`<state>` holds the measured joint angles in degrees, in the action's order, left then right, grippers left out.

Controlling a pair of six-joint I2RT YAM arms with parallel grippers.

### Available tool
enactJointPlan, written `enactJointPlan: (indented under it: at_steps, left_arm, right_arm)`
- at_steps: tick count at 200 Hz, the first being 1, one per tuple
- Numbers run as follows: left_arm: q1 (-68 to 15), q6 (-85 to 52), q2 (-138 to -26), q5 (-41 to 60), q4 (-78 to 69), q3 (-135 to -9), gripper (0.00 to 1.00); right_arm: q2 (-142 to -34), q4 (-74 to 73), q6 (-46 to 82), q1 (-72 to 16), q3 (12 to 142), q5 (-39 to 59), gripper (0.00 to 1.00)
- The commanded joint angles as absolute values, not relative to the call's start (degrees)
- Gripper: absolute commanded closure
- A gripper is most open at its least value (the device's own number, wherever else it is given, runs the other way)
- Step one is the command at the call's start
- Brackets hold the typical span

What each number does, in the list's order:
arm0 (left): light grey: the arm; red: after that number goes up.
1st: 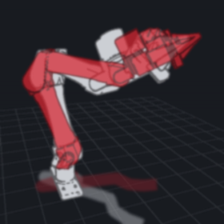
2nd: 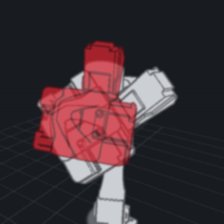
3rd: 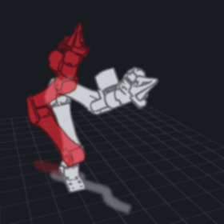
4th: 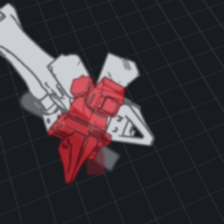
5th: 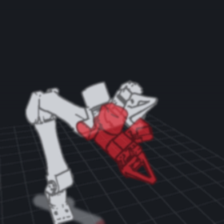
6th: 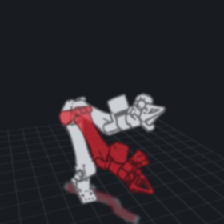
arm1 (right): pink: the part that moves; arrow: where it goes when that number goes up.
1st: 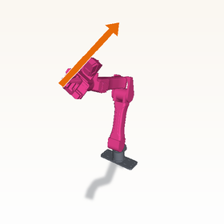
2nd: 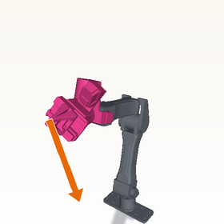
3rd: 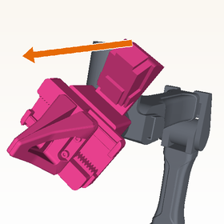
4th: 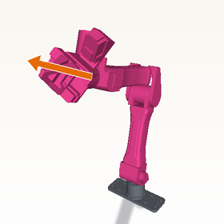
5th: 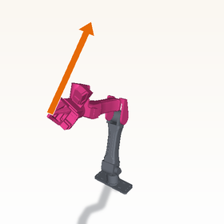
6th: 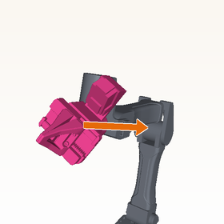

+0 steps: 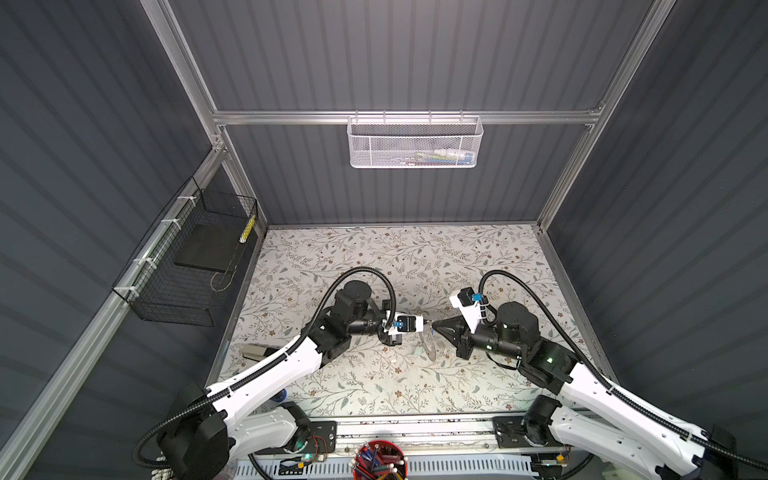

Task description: Put the keys on the keyring

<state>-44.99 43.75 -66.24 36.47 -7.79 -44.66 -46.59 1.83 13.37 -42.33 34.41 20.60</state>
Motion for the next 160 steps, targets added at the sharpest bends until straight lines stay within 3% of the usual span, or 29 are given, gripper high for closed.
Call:
enactJointPlan:
  at_steps: [1, 160]
  left_arm:
    - [-45.6, 44.2, -65.6, 43.3, -11.1, -46.8, 1.0]
    - [-43.9, 34.5, -66.4, 46.7, -22.5, -44.7, 1.0]
  right_arm:
    - [-47.6, 5.1, 15.1, -39.9, 36.3, 18.6, 1.0]
    - [-49.5, 6.9, 16.3, -35.2, 36.6, 28.8, 1.0]
